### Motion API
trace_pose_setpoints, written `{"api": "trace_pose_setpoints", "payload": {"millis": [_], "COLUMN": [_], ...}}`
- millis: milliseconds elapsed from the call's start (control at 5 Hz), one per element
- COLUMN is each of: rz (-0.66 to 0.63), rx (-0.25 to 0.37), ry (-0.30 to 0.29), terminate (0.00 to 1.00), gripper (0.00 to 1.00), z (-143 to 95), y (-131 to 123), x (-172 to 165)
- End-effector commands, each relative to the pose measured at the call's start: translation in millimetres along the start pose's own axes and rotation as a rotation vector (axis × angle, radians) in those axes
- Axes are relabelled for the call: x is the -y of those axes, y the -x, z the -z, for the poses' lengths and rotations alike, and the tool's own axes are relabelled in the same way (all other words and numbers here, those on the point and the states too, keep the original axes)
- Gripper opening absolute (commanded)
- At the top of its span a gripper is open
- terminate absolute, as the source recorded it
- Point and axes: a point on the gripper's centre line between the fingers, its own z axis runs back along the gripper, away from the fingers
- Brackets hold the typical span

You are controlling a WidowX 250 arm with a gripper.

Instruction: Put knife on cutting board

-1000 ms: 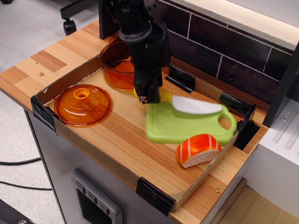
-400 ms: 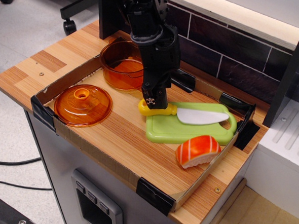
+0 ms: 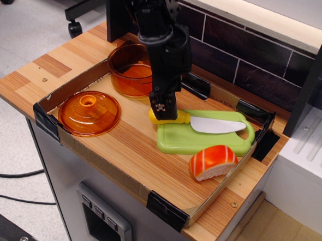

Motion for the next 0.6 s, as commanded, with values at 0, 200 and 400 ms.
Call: {"api": "trace_pose_setpoints", "payload": {"millis": [0,200,400], "rz": [0.065,0.046,0.046], "rx": [0.042,0.040,0.040], "ry": [-0.214,-0.213,-0.213], "terminate": [0.00,0.00,0.00], "gripper": [1.00,1.00,1.00], "z": [-56.6,-75.3,-75.3], "y": [0.6,3.1,3.1], "x": [-11.3,-15.3,-15.3]}}
